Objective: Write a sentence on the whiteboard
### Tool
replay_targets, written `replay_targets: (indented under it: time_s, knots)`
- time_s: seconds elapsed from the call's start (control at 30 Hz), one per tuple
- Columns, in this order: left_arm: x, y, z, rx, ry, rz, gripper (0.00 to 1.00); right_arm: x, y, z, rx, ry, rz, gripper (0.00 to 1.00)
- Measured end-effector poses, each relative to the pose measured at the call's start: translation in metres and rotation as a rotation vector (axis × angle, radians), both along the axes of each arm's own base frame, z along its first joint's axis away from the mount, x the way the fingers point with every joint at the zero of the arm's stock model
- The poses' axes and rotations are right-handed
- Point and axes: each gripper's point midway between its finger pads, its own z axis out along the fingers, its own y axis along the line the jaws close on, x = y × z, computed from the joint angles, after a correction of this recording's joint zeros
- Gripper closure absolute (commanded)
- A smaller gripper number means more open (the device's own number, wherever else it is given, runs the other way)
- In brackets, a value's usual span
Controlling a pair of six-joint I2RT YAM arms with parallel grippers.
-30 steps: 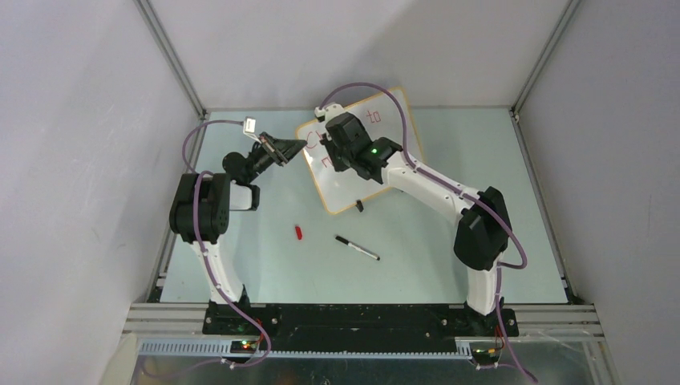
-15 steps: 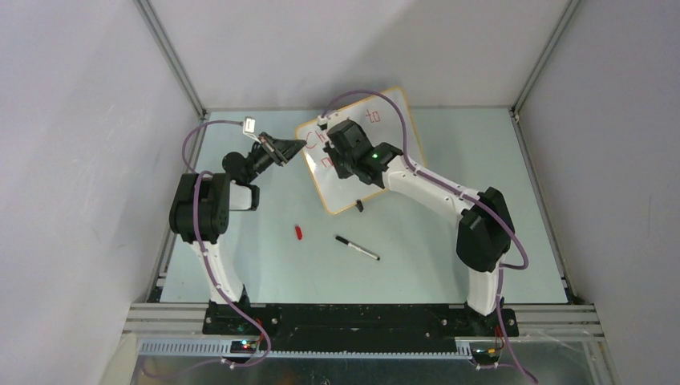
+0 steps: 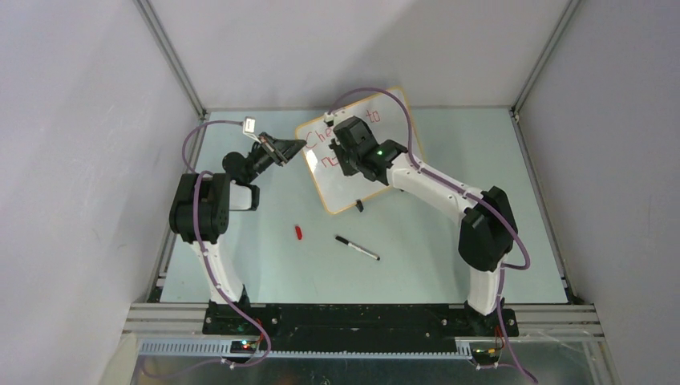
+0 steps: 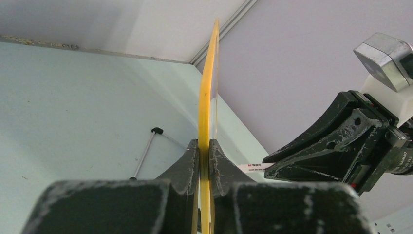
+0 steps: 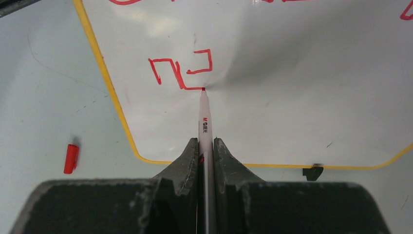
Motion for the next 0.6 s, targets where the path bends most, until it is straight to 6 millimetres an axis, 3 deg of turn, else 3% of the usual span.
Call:
replay_targets:
  time_s: [0.6]
  knots:
    - [-0.0002,0.0,0.0004,0.0,-0.002,0.0,1.0,0.006,-0.0092,0.004,-0.005,-0.001,-0.022,1.0]
